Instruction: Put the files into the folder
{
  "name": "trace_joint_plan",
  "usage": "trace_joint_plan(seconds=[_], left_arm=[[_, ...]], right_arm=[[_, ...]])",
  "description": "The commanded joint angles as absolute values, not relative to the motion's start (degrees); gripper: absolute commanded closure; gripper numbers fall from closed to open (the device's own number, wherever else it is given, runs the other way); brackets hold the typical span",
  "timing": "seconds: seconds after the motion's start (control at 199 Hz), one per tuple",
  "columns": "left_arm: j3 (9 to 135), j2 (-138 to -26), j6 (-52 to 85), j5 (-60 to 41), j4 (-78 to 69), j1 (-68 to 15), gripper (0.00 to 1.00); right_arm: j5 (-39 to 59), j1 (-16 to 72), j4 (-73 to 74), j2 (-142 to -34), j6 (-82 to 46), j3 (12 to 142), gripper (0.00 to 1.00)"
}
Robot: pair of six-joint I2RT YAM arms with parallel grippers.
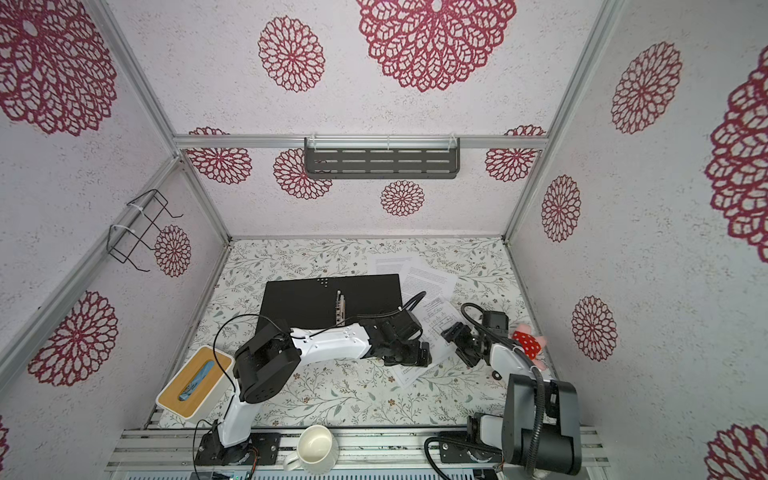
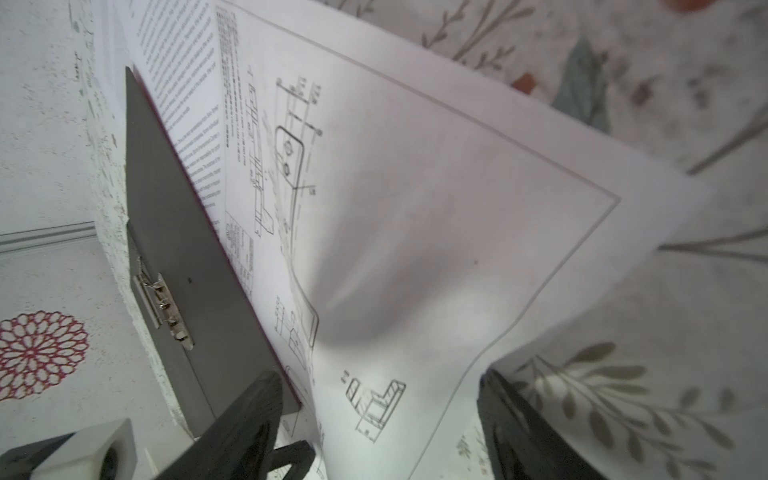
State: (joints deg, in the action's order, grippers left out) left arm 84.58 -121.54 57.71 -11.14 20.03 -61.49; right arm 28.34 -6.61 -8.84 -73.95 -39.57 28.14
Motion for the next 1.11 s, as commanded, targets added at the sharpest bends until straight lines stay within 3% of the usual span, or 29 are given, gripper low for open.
trace_joint_plan(seconds=[0.0,0.432,0.684,1.101], left_arm=[[82.3,-123.6,58.8,-13.1,18.9,-61.7,0.08],[82.3,-123.0,58.2,-13.8,16.8,-61.6,0.07],[82.4,-122.4,57.9,-13.5,17.0,-61.5,0.07],[82.0,-122.5,59.4,-14.6,13.9,-60.6,0.07]], right_arm=[[31.0,-6.5,-9.9,-75.5,-42.7,26.0,0.23],[35.2,-6.5,-6.8,-77.6,-43.5,24.7,0.37],[35.3,-6.5,-7.9,-74.7,-44.2,24.9,0.29],[39.2,-6.5,-7.1,-72.9,-48.8,23.8,0.28]])
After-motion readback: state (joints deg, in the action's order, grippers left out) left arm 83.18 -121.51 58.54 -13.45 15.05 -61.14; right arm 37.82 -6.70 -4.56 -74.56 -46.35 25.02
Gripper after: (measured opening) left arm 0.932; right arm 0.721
